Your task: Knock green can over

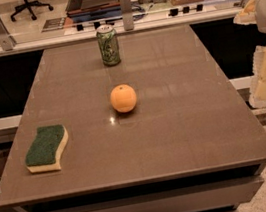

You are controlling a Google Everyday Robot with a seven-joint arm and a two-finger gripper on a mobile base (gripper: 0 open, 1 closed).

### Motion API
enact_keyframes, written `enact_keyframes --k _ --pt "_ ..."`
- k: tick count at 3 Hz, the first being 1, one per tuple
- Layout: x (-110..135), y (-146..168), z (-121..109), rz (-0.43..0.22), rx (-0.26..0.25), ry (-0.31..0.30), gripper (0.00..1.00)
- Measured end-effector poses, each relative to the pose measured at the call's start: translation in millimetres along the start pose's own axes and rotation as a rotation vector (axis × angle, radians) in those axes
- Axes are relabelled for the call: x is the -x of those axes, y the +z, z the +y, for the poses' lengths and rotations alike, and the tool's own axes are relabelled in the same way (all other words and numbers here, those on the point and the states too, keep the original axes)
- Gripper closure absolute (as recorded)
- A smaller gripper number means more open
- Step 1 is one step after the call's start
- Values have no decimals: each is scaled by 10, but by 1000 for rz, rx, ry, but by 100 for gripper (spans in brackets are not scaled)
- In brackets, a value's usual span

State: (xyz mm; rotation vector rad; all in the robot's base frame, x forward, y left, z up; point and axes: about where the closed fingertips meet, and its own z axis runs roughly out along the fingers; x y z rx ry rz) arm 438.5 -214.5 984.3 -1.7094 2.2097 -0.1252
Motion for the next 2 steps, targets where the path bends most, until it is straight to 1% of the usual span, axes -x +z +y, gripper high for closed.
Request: enact_keyframes --k 1,2 --pt "4 -4 -3 -1 -2 0 0" --pt "38 22 -112 -34 -38 19 0"
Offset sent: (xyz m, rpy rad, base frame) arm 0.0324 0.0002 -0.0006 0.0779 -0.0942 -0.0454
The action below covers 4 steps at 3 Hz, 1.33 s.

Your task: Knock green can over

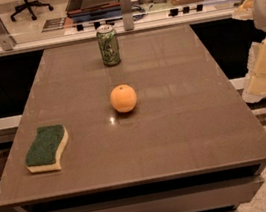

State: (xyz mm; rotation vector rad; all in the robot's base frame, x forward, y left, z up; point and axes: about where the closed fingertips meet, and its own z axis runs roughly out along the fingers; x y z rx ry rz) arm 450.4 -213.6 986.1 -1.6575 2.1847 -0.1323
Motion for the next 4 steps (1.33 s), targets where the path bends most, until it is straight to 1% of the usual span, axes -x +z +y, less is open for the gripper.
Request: enact_keyframes --k 1,2,3,4 --pt "28 31 -170 -46 -51 31 0" --pt "63 103 -344 -117 -112 70 0" --pt "146 208 -523 -215 -182 104 0" --pt "247 305 -702 -314 -237 123 0"
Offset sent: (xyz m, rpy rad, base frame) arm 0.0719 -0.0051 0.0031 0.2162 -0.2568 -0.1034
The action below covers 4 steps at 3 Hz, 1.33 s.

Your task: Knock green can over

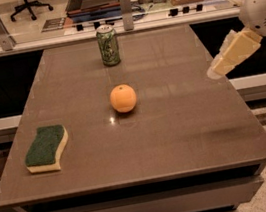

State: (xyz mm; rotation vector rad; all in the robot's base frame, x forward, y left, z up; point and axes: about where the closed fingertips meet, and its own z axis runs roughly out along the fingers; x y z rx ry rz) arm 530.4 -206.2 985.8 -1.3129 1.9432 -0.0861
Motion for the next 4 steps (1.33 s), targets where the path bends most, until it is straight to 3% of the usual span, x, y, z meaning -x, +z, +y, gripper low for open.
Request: enact_keyframes --k 2,3,4 --pt "352 544 -291 -259 -26 24 0" --pt "582 842 -337 -393 30 44 0" --pt "751 1088 -325 -529 102 103 0"
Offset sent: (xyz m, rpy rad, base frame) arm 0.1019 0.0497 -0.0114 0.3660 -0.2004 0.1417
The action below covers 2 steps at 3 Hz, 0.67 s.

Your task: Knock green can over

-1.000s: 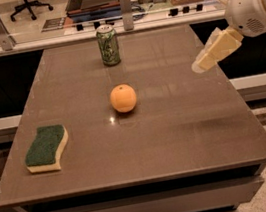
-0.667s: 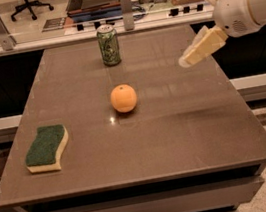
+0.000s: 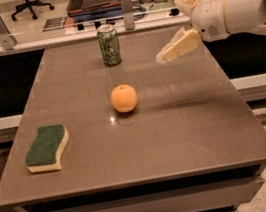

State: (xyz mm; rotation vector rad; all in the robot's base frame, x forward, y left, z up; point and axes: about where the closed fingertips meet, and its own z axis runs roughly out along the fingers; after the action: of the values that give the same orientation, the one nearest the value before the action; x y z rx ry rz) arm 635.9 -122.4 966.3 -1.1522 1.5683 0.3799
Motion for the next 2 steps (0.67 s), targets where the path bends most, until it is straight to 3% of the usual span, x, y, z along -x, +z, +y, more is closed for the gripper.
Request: enact_keyframes --k 1,2 --pt "33 233 41 -118 44 111 0" --pt "33 234 41 -118 44 111 0"
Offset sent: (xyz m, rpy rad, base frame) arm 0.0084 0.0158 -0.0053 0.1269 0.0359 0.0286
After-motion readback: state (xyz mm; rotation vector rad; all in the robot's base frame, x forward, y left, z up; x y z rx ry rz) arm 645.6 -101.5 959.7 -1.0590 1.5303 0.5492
